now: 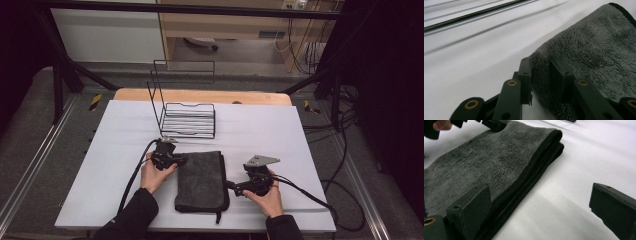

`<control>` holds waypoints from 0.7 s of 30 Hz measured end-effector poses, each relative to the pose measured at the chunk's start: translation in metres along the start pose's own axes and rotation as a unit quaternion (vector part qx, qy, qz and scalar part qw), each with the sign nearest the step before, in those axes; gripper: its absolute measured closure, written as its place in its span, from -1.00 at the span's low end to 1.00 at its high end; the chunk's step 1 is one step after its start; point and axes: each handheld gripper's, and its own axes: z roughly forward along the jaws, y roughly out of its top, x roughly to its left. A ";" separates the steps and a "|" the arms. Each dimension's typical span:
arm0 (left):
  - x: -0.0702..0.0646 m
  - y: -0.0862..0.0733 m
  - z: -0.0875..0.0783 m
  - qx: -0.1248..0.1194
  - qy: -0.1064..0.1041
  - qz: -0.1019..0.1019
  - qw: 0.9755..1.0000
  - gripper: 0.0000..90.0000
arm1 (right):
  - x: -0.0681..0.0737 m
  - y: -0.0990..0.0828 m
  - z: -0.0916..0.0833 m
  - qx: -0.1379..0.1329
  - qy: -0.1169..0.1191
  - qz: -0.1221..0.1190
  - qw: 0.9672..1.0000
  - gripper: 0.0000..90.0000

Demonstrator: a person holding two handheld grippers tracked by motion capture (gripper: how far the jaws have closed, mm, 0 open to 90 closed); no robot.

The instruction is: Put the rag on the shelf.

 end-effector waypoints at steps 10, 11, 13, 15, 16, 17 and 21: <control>-0.003 0.000 0.001 0.001 0.006 0.005 1.000 0.66 | -0.006 0.023 0.012 -0.021 -0.017 0.015 1.000 -0.78; -0.003 0.000 0.001 0.001 0.005 0.006 1.000 0.66 | -0.006 0.026 0.015 -0.025 -0.017 0.020 0.999 -0.75; -0.003 0.000 0.002 0.001 0.004 0.007 1.000 0.66 | -0.006 0.032 0.023 -0.025 -0.024 0.021 0.999 -0.72; -0.002 0.000 0.002 0.001 0.003 0.008 1.000 0.66 | -0.006 0.041 0.038 -0.017 -0.027 0.030 0.999 -0.63; -0.002 0.000 0.002 0.001 0.002 0.009 1.000 0.66 | -0.006 0.041 0.038 -0.017 -0.027 0.030 0.999 -0.63; -0.002 0.000 0.001 0.002 0.001 0.012 1.000 0.66 | -0.007 0.044 0.043 -0.020 -0.022 0.034 0.999 -0.56; -0.002 -0.001 0.001 0.001 0.000 0.014 1.000 0.66 | -0.009 0.050 0.059 -0.012 -0.025 0.038 0.999 -0.35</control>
